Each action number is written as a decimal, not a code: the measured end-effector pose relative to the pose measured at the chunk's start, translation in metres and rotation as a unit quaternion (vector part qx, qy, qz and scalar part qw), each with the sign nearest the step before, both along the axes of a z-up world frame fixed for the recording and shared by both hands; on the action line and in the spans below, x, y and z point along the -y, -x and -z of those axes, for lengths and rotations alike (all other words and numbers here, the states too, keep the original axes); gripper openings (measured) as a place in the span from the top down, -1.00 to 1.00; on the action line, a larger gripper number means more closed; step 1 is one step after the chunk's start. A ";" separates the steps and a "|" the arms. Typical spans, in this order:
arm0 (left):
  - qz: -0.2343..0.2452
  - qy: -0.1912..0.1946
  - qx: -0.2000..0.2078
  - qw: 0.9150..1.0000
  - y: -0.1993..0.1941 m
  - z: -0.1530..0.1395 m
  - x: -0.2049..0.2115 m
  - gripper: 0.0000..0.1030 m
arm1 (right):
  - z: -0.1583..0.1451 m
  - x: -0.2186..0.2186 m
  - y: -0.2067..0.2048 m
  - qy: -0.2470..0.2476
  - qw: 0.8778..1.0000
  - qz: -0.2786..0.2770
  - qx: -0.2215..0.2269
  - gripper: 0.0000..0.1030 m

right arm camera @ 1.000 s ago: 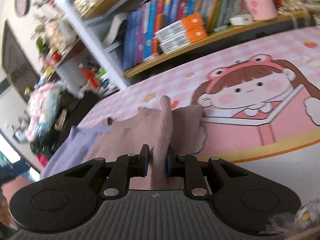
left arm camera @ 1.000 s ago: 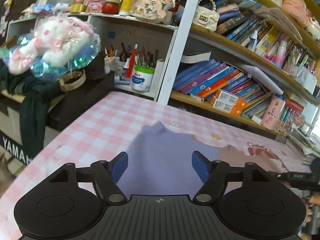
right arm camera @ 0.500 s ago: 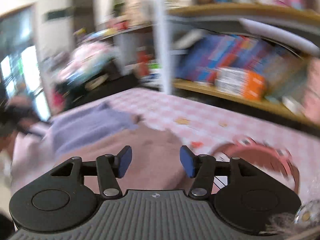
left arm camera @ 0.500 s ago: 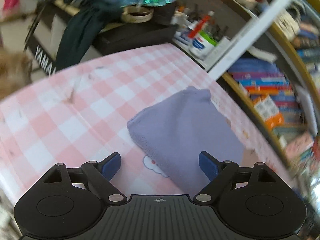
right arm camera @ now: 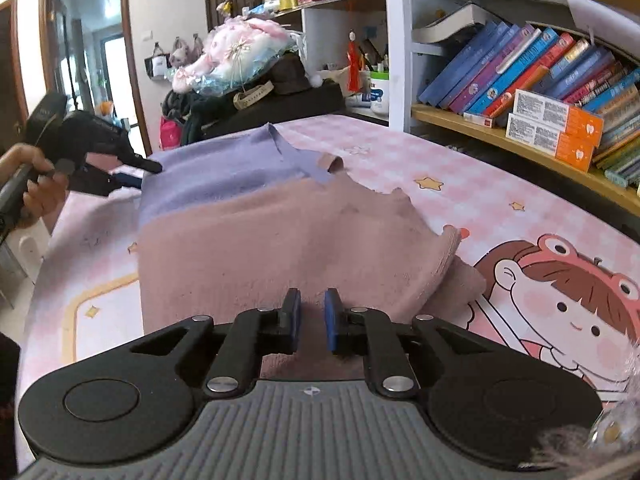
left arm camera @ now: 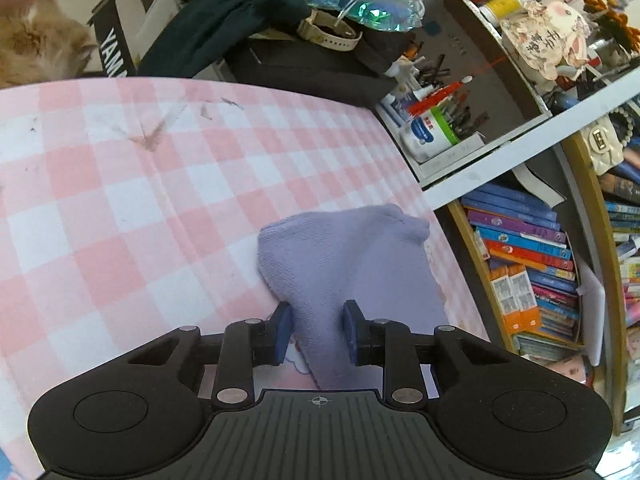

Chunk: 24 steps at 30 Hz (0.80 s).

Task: Fold clothes
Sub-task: 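Grasp the lavender collar edge with the left gripper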

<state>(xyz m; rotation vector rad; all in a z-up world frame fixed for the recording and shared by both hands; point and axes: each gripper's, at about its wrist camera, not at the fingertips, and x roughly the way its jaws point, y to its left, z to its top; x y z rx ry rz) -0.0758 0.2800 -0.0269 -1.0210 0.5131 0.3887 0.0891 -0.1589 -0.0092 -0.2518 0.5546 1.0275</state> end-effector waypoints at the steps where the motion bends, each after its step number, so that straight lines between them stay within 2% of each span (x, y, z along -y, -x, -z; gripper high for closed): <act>1: 0.000 -0.008 0.000 1.000 -0.001 -0.001 0.002 0.51 | 0.000 0.000 0.001 0.003 1.000 0.000 0.004 0.76; 8: -0.005 -0.051 0.018 0.998 0.002 0.002 0.012 0.43 | 0.003 0.002 0.005 0.000 1.000 -0.003 0.011 0.76; 17: 0.009 -0.088 0.005 0.996 -0.004 -0.004 0.022 0.27 | 0.004 0.004 0.003 -0.008 1.000 -0.003 0.010 0.75; 21: 0.026 -0.110 0.008 0.994 -0.012 -0.009 0.032 -0.24 | 0.004 0.005 0.003 -0.009 1.000 -0.003 0.007 0.75; 24: 0.030 -0.126 0.004 0.992 -0.018 -0.012 0.039 -0.49 | 0.004 0.005 0.004 -0.009 1.000 -0.003 0.008 0.75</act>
